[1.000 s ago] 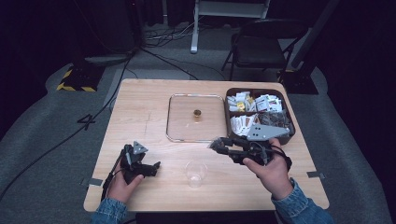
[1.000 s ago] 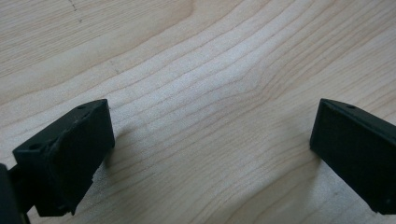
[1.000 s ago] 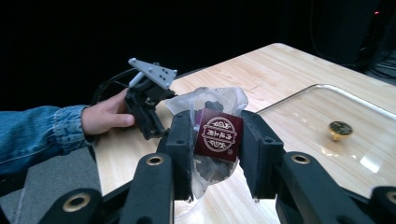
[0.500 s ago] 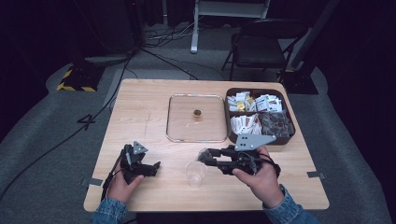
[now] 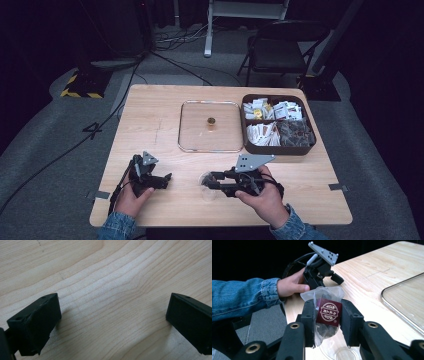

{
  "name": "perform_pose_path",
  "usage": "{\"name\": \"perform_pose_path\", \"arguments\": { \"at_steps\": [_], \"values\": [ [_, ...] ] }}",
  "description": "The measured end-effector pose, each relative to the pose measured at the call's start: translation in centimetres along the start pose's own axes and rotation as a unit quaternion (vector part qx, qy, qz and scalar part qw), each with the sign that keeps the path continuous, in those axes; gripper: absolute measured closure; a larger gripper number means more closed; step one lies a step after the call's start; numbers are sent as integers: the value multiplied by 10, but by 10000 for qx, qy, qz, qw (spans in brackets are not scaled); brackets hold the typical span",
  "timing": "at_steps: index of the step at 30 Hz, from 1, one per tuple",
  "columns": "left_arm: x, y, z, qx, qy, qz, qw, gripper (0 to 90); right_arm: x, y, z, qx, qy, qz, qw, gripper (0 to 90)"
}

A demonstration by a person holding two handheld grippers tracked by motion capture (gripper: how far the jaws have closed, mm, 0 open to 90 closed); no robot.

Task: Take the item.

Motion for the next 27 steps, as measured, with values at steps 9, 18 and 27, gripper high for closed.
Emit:
{"name": "perform_pose_path", "arguments": {
  "at_steps": [9,18,27],
  "values": [
    [0,0,0,-4,-1,6,10000,2,7,10,-13,-187,-33,-104,9998,673],
    [0,0,0,-4,5,2,10000,2,17,16,-22,-280,-10,-215,9994,524],
    [0,0,0,-6,1,0,10000,2,22,14,-17,-188,-83,-334,9992,383]
  ]
}}
Point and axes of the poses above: each handheld gripper's, and its own axes: y roughly forward along the jaws, z roughly out of its top, x roughly to its right, the point moved 9 cm from there along y, roughly forward along the jaws, and after that the axes turned 3 degrees about y, right-handed, at the moved point
